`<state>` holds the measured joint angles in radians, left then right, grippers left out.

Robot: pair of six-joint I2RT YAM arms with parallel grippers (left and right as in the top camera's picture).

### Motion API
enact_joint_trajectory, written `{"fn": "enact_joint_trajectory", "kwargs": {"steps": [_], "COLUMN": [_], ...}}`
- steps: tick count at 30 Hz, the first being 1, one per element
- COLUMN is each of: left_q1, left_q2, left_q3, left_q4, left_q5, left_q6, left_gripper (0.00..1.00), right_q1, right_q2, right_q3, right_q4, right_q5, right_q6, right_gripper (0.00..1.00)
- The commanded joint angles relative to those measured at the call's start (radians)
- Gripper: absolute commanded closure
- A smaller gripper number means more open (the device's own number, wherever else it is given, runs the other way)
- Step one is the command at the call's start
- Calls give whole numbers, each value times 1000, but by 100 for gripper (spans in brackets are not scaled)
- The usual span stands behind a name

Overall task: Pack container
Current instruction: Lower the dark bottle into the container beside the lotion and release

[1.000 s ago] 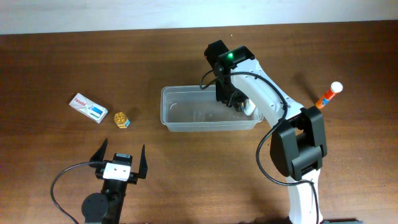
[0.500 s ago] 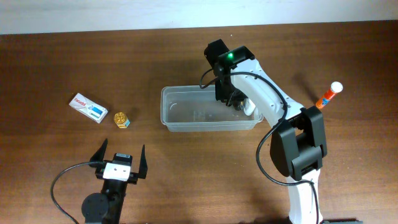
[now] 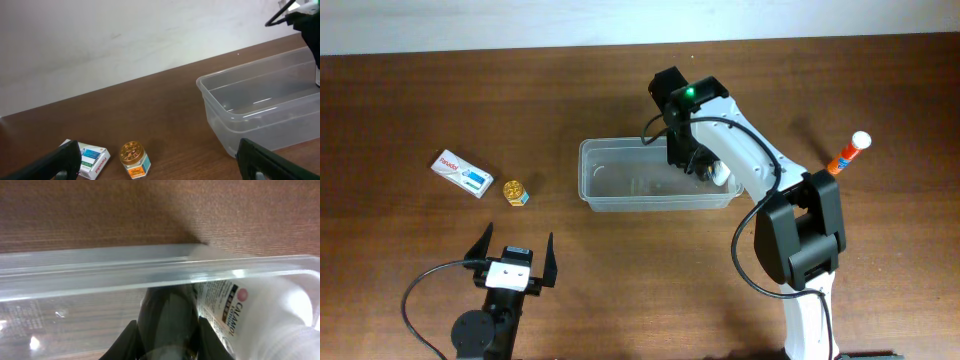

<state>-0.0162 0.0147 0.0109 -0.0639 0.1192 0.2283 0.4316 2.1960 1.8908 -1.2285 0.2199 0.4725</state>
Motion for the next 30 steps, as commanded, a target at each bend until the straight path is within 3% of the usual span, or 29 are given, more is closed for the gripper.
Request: {"fn": "enact_joint_trajectory", "kwargs": {"steps": [1,12,14,19,30], "left_q1": [6,6,6,6,6], "left_q2": [-9,-9,-9,-9,-9], "left_q3": [-2,-2,-2,-2,-2], "left_q4": [-5,-5,-5,-5,-5], "left_q5": [-4,-4,-4,-4,-4], "left_q6": [12,12,12,12,12], "left_gripper": [1,1,1,1,1], "right_q1": [-3,-3,-3,-3,-3], "right_q2": [-29,-29,-29,-29,-30], "right_q3": [-19,-21,-21,-21,-20], "right_q4": [13,23,22,22,21], "right_q5": [20,17,17,17,18], "right_q6": [16,16,16,16,15], "right_gripper": [81,80,71,65,64]}}
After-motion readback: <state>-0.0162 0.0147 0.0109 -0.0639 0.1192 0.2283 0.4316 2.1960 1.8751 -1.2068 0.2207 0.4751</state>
